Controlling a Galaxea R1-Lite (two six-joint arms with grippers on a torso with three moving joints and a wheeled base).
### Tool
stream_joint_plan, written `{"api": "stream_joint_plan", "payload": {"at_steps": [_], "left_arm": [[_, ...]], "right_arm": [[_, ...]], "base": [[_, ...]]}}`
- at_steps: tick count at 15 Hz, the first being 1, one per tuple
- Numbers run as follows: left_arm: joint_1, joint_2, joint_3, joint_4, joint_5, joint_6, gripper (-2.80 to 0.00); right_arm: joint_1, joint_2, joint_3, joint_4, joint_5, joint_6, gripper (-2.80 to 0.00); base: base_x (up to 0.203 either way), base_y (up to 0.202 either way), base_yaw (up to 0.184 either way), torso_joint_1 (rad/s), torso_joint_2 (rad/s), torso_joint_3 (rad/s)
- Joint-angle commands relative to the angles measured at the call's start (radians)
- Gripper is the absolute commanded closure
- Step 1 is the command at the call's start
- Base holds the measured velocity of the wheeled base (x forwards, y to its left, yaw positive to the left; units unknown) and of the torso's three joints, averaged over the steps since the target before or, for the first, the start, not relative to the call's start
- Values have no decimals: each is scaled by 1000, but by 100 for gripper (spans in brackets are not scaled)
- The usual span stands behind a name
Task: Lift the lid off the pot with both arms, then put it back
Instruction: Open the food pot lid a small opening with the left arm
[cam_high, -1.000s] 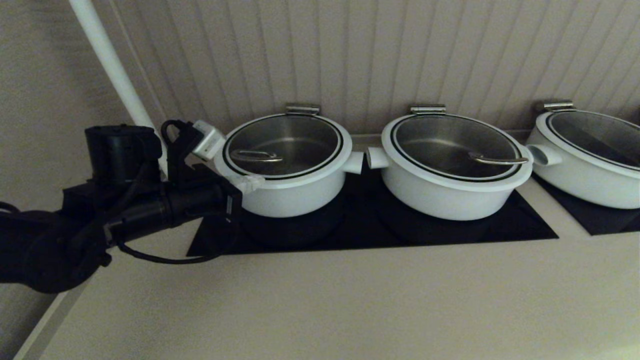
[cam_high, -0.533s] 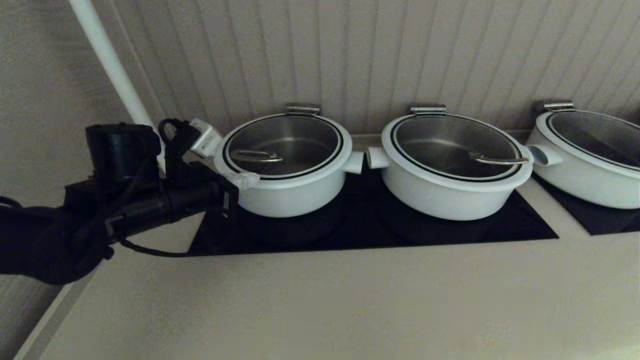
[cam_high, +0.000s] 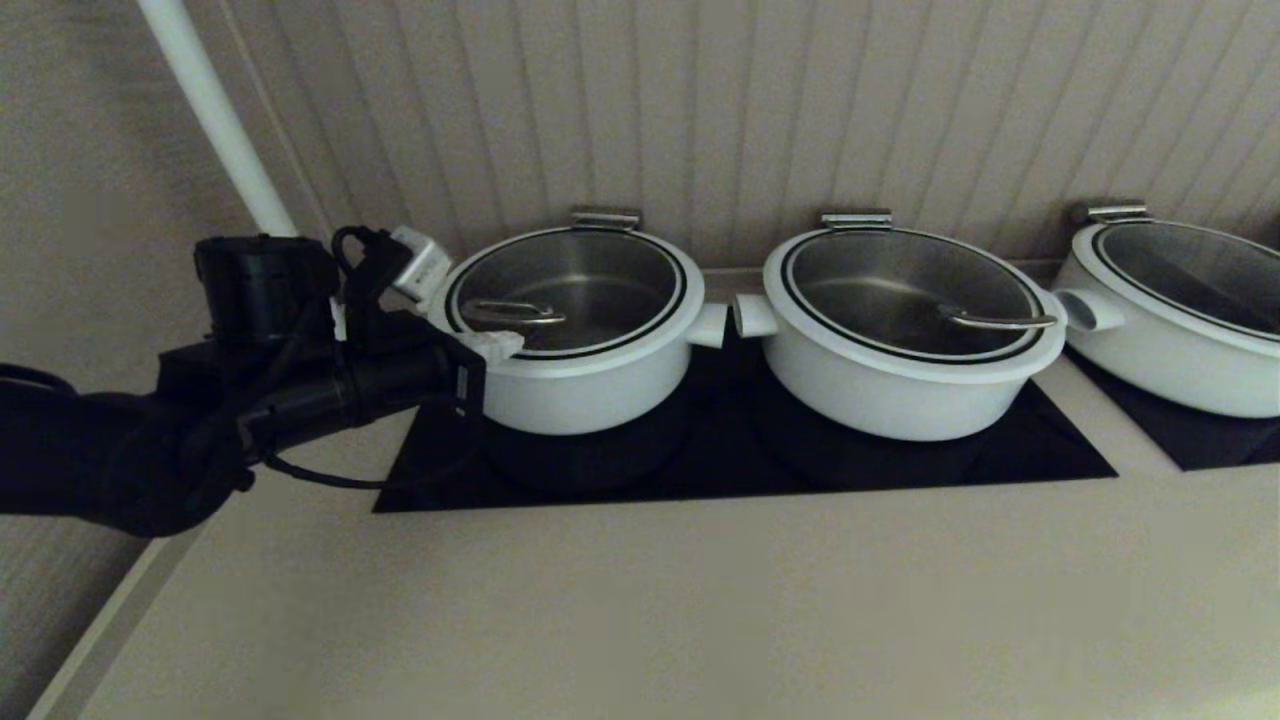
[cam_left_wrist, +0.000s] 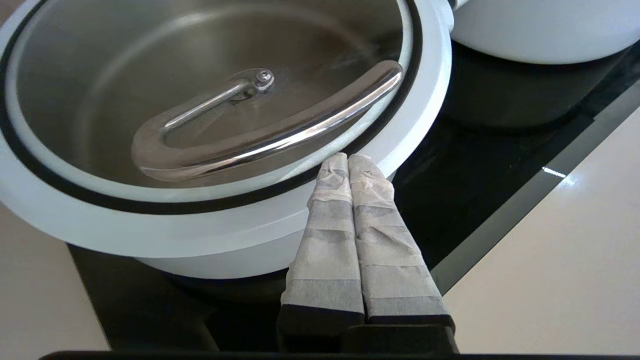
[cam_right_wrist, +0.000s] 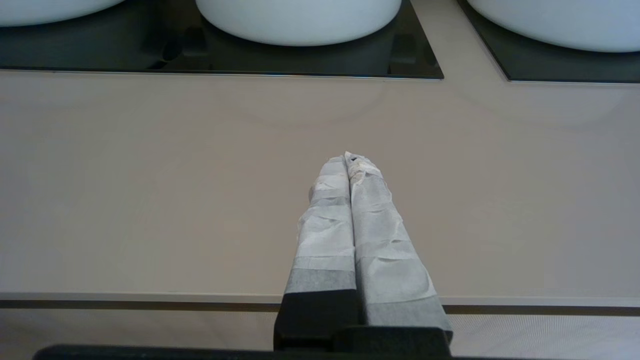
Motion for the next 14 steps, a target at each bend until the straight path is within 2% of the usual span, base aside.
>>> {"api": "stream_joint_plan", "payload": {"at_steps": [1,8,14], "left_arm": [[1,14,-10,-4,-2,1,0],[1,60,-109,-4,-1,1,0],[1,65,-145,-3,-1,1,0]], "right_arm": [[0,2,0,0,1,-1,0],[0,2,0,0,1,-1,0],[0,2,0,0,1,-2,0]], "base": [[0,0,0,0,0,0],[0,0,0,0,0,0],[0,0,0,0,0,0]]}}
